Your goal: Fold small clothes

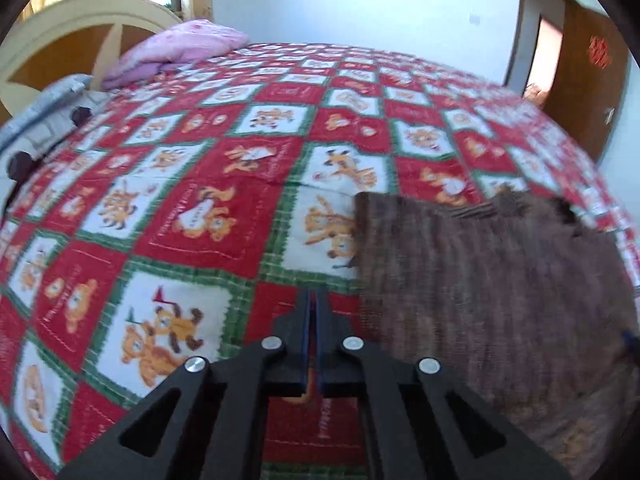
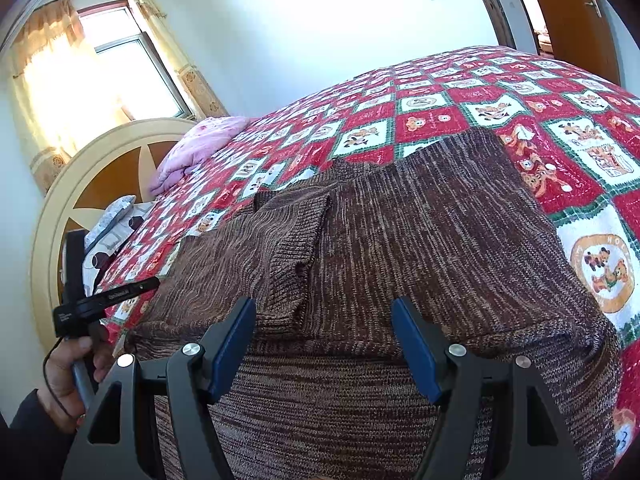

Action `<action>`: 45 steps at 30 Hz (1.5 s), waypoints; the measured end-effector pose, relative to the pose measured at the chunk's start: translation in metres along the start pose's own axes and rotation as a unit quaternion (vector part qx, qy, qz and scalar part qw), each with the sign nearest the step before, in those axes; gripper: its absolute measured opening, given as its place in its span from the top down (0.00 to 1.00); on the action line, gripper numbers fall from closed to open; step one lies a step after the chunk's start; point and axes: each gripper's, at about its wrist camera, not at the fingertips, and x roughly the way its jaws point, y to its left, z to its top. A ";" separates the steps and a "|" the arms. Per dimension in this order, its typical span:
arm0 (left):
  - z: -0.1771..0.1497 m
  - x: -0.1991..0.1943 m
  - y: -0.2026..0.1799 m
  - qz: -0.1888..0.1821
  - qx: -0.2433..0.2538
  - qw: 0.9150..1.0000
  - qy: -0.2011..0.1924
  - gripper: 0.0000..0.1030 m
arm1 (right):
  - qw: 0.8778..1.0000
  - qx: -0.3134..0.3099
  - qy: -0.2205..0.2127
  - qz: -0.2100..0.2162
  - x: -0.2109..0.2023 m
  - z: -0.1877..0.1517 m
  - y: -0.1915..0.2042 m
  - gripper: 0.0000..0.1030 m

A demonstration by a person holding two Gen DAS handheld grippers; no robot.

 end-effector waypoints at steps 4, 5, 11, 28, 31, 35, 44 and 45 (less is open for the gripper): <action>-0.001 -0.004 -0.015 -0.041 -0.010 0.999 0.002 0.22 | 1.000 -0.001 0.000 -0.001 0.000 0.000 0.000 0.31; -0.002 -0.006 -0.020 -0.036 -0.005 0.999 -0.008 0.18 | 1.000 0.000 0.000 0.000 0.000 -0.001 0.000 0.31; -0.003 0.006 -0.041 -0.035 0.050 0.998 0.010 0.93 | 1.000 0.004 -0.003 0.005 -0.002 -0.001 -0.003 0.31; -0.022 -0.022 -0.022 0.034 0.024 0.999 -0.022 0.28 | 1.000 -0.004 -0.013 -0.009 -0.006 0.000 0.000 0.29; -0.039 -0.038 -0.033 0.073 0.075 0.994 -0.040 0.26 | 0.999 -0.029 0.006 -0.039 -0.001 0.006 0.015 0.21; -0.053 -0.034 -0.029 0.093 0.089 0.991 -0.023 0.22 | 0.999 -0.030 -0.009 -0.037 0.000 0.017 0.036 0.21; -0.056 -0.031 -0.020 0.071 0.063 0.995 -0.025 0.18 | 0.978 -0.167 0.101 -0.079 0.045 -0.011 0.084 0.21; -0.058 -0.033 -0.021 0.072 0.061 0.995 -0.026 0.16 | 0.974 -0.178 0.112 -0.088 0.045 -0.015 0.085 0.21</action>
